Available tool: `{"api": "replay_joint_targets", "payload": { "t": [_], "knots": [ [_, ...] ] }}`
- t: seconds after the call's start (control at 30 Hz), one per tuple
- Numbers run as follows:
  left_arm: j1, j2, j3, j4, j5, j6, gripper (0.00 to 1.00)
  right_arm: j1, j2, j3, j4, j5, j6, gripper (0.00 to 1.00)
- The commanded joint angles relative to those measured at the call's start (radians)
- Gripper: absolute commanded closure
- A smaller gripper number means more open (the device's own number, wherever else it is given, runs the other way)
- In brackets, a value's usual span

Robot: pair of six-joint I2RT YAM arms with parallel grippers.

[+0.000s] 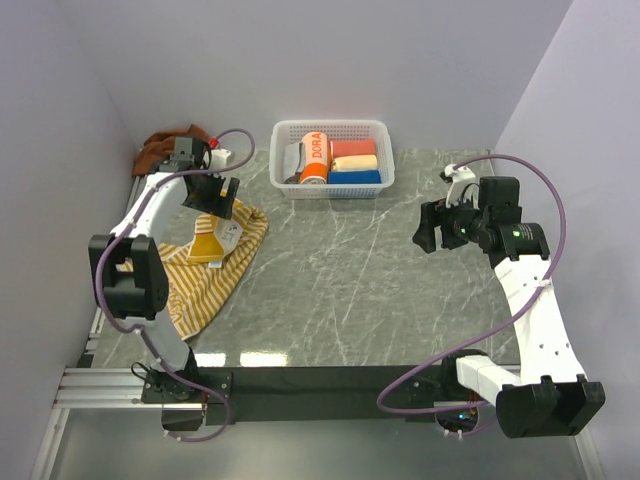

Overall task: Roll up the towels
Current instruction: Move the towel to the center of the board

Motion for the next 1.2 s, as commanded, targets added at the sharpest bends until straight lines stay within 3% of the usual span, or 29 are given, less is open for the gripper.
{"api": "replay_joint_targets", "payload": {
  "t": [0.0,0.17,0.27,0.3,0.33,0.47,0.53,0.7,0.77,0.8,0.9,0.93,1.03,1.17],
  "knots": [
    [-0.01,0.084,0.048,0.026,-0.086,-0.032,0.15,-0.004,-0.011,0.026,0.003,-0.001,-0.005,0.17],
    [-0.01,0.231,0.183,-0.054,-0.022,-0.047,0.31,-0.008,-0.025,0.026,-0.011,0.008,-0.009,0.17],
    [-0.013,0.265,0.257,-0.094,0.079,-0.046,0.7,-0.034,-0.029,0.029,-0.023,-0.01,-0.014,0.17],
    [-0.024,0.257,0.266,-0.097,0.113,-0.043,0.94,-0.056,-0.031,0.032,-0.027,-0.027,-0.014,0.17],
    [-0.035,0.225,0.274,-0.094,0.145,-0.038,1.0,-0.069,-0.029,0.035,-0.04,-0.044,-0.014,0.17],
    [-0.145,0.121,0.279,-0.089,0.288,0.008,1.0,-0.166,0.006,0.084,-0.091,-0.156,-0.025,0.17],
    [-0.255,0.095,0.309,-0.1,0.355,0.012,1.0,-0.227,0.026,0.116,-0.131,-0.226,-0.032,0.17],
    [-0.557,0.22,0.471,-0.066,0.418,-0.04,1.0,-0.315,0.081,0.157,-0.189,-0.297,-0.054,0.18],
    [-0.661,0.297,0.548,-0.042,0.43,-0.081,0.89,-0.341,0.096,0.168,-0.204,-0.291,-0.061,0.18],
    [-0.689,0.338,0.635,-0.035,0.44,-0.093,0.69,-0.347,0.099,0.17,-0.209,-0.282,-0.064,0.18],
    [-0.766,0.499,0.795,0.004,0.478,-0.158,0.28,-0.376,0.106,0.17,-0.215,-0.239,-0.075,0.18],
    [-0.772,0.512,0.82,0.015,0.475,-0.187,0.1,-0.384,0.107,0.174,-0.226,-0.231,-0.09,0.19],
    [-0.75,0.471,0.811,0.037,0.466,-0.175,0.06,-0.408,0.104,0.178,-0.235,-0.196,-0.124,0.19],
    [-0.588,0.285,0.618,0.069,0.528,-0.184,0.07,-0.412,0.096,0.156,-0.228,-0.213,-0.16,0.19]
  ]
}}
